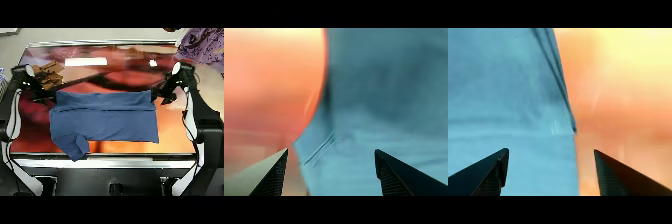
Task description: Fold the clothes and pants, and hang the long-sleeved shirts on hangers.
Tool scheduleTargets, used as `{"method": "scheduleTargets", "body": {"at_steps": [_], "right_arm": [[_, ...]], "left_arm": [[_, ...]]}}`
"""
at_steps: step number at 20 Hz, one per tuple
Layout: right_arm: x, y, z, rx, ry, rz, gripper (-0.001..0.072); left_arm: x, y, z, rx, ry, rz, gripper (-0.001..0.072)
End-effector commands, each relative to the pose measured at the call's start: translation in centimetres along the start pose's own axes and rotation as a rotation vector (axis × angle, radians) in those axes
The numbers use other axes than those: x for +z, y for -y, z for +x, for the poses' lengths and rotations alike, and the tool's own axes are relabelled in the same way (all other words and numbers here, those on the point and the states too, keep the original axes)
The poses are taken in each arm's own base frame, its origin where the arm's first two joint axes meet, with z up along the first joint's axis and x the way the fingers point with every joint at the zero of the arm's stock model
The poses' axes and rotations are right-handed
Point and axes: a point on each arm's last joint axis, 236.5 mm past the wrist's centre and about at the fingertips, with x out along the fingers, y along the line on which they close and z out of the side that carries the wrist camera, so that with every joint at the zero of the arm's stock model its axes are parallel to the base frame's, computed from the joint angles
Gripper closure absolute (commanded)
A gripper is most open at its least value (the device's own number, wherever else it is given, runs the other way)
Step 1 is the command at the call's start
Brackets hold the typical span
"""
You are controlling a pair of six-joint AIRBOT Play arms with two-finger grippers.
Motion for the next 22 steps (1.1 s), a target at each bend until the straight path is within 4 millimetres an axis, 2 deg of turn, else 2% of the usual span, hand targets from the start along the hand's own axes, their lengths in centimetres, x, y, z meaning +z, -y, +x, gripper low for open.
{"method": "scheduleTargets", "body": {"at_steps": [1,3,5,6,8,10,11,13,16,19,22], "right_arm": [[0.4,1.1,-6.6,-0.001,0.162,-0.06,0.0087],[-1.1,2.6,-8.4,0.119,0.19,-0.033,0.0089],[-4.4,4.9,-7.6,0.251,0.159,0.059,0.0089],[-6.2,5.8,-6.8,0.302,0.145,0.113,0.0089],[-9.7,6.6,-4.9,0.361,0.121,0.198,0.009],[-12.1,6.6,-3.4,0.363,0.107,0.22,0.009],[-12.7,6.2,-3.0,0.37,0.107,0.223,0.0089],[-13.2,5.8,-2.7,0.387,0.11,0.23,0.0089],[-12.9,5.6,-2.9,0.397,0.121,0.234,0.009],[-12.8,5.3,-3.0,0.414,0.124,0.238,0.009],[-12.7,4.9,-3.2,0.43,0.127,0.24,0.0091]], "left_arm": [[-1.4,-2.3,-5.0,-0.061,0.067,-0.08,0.0083],[-5.3,-4.9,-5.9,-0.099,0.049,-0.165,0.0083],[-11.5,-6.0,-4.3,-0.166,-0.007,-0.269,0.0083],[-15.0,-5.5,-2.9,-0.217,-0.036,-0.323,0.0083],[-21.4,-2.9,-0.4,-0.317,-0.08,-0.403,0.0083],[-25.9,-0.2,1.8,-0.38,-0.092,-0.449,0.0083],[-27.4,1.0,2.6,-0.409,-0.094,-0.463,0.0084],[-29.5,3.8,3.9,-0.497,-0.099,-0.502,0.0084],[-30.8,6.3,5.4,-0.589,-0.118,-0.559,0.0085],[-30.4,7.3,6.1,-0.642,-0.096,-0.603,0.0086],[-29.6,7.5,6.4,-0.66,-0.067,-0.633,0.0088]]}}
